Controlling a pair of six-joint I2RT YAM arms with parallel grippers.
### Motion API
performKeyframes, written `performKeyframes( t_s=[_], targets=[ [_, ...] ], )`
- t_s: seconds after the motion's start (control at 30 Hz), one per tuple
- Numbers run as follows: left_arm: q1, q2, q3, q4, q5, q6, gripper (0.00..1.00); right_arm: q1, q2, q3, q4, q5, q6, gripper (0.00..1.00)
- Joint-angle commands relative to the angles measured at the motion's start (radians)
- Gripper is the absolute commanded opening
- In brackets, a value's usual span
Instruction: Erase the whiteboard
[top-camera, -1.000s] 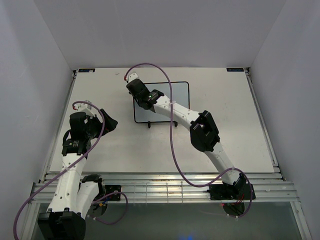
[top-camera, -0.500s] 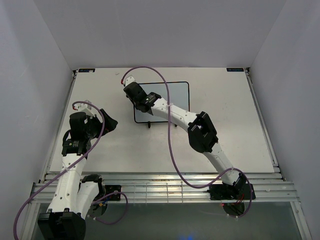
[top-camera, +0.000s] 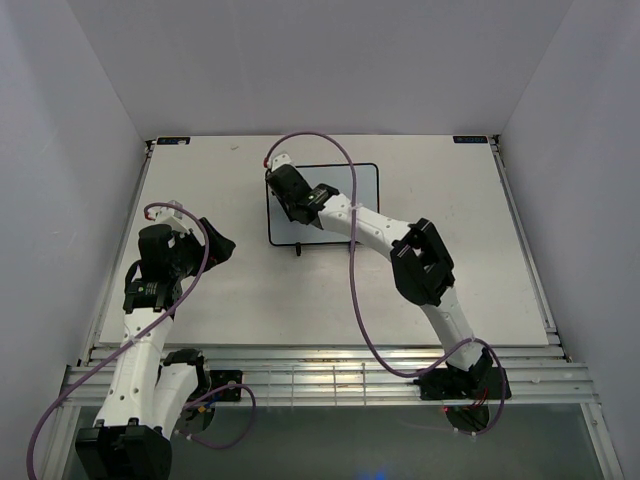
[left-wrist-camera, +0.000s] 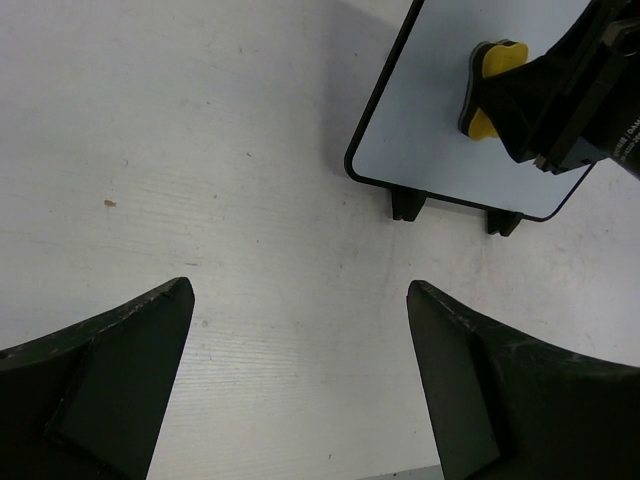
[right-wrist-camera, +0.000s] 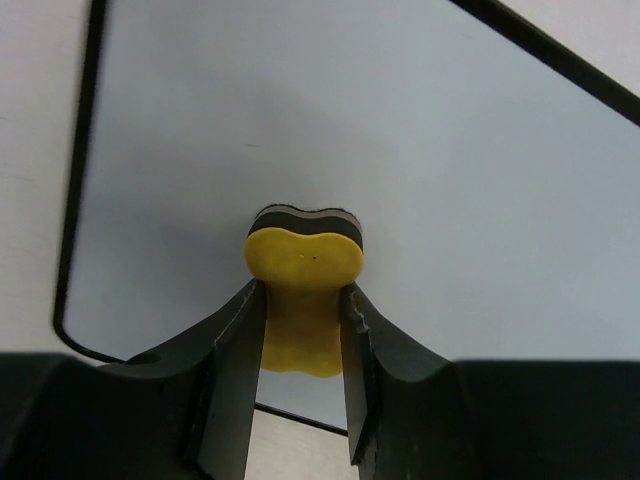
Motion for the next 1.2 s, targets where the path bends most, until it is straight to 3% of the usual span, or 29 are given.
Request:
performKeyframes(
  t_s=[0.0,0.27,0.63,0.9,1.17],
  targets=[
    [-0.002,-0.022,0.019,0.007,-0.009,-0.001,0.98,-0.063,-0.085,-0.058,-0.026,0.032,0.045,0.23],
    [-0.002,-0.025,0.021,0.007,-0.017,-0.001,0.98,-0.137,-0.251,-0.25,-0.029,-0.015,0.117,0.24],
    [-0.002,-0.013,0.024,0.003,-0.02,-0.002,0.98,-0.485,-0.701,-0.97,0.061,-0.274,0.225,0.33],
    [-0.002,0.01,0.029,0.004,-0.01,-0.001,0.98,-0.53,-0.744,-1.155,0.069,-0.357,0.214,0.42],
    [-0.002,0.024,0.047,-0.017,-0.032,0.005,0.98,-0.53,-0.823,-1.123,-0.006,-0.337,0.217,0.68]
  ],
)
